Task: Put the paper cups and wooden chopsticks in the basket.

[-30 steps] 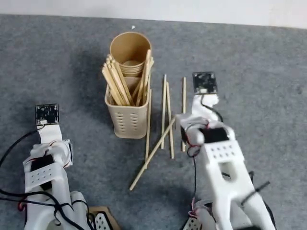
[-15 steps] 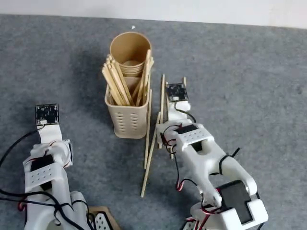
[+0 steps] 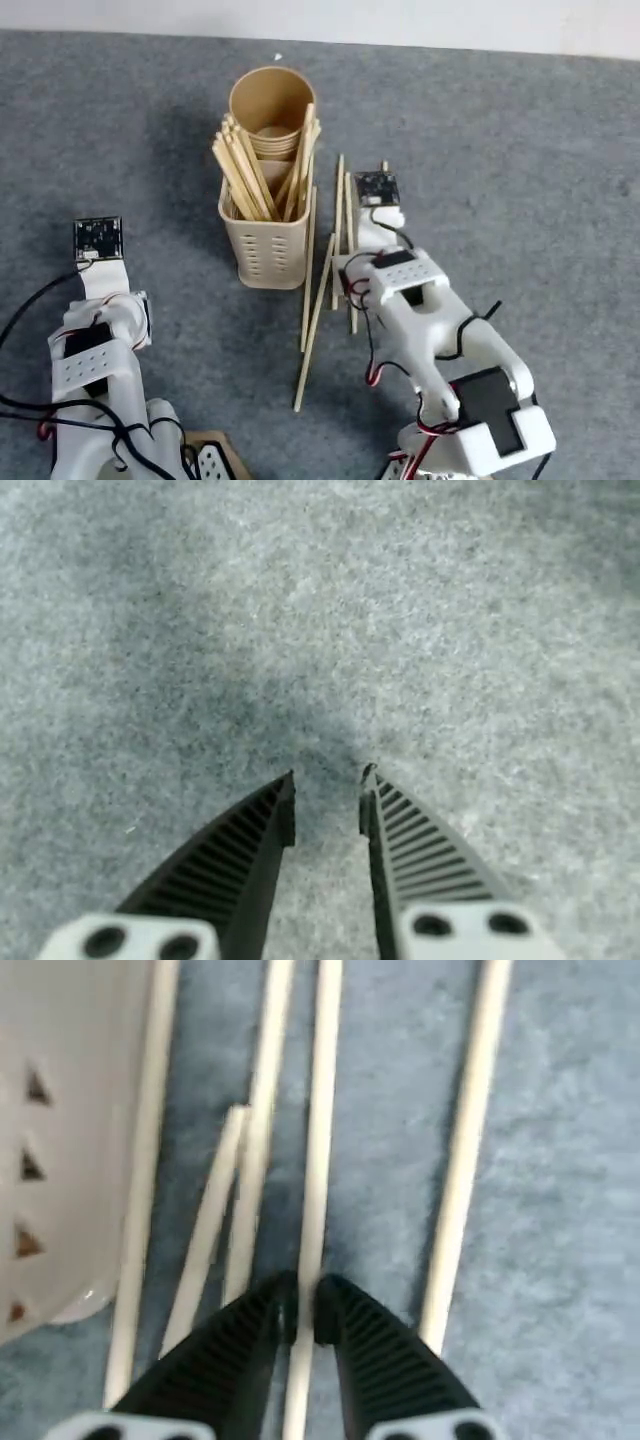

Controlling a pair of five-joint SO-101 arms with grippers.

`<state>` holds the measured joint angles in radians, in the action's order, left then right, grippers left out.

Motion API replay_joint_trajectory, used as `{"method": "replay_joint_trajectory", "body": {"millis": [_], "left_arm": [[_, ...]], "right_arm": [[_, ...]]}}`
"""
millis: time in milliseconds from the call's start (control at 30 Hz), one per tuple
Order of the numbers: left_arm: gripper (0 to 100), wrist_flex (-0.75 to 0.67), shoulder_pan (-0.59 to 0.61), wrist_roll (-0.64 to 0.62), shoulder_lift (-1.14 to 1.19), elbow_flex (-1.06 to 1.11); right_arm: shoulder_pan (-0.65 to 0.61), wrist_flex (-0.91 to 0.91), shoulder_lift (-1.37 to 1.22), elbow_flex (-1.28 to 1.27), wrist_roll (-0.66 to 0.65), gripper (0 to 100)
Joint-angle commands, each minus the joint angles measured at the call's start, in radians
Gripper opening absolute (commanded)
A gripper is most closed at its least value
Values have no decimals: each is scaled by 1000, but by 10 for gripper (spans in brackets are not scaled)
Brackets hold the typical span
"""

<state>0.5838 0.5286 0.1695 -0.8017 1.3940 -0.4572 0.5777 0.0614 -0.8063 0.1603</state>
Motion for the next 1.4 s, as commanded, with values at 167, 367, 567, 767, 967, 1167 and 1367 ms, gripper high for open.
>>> {"method": "replay_joint_trajectory", "body": {"millis": [167,367,567,767,967,1167,1367], "left_arm": [[140,-12,-13,8,-15,-7],[140,-12,-13,8,-15,-7],[140,-12,-13,8,-15,-7],[140,-12,-13,8,-15,-7],[140,-12,-13,8,-15,-7],[140,-12,-13,8,-15,-7],[140,-12,-13,8,-15,-7]], "right_arm": [[-68,133,12,110,14,121],[-68,139,12,111,14,174],[-68,139,13,114,89,174],[-73,139,94,107,239,174],[-79,134,177,104,235,174],[-153,108,67,105,235,174],[-119,61,-96,111,232,174]]}}
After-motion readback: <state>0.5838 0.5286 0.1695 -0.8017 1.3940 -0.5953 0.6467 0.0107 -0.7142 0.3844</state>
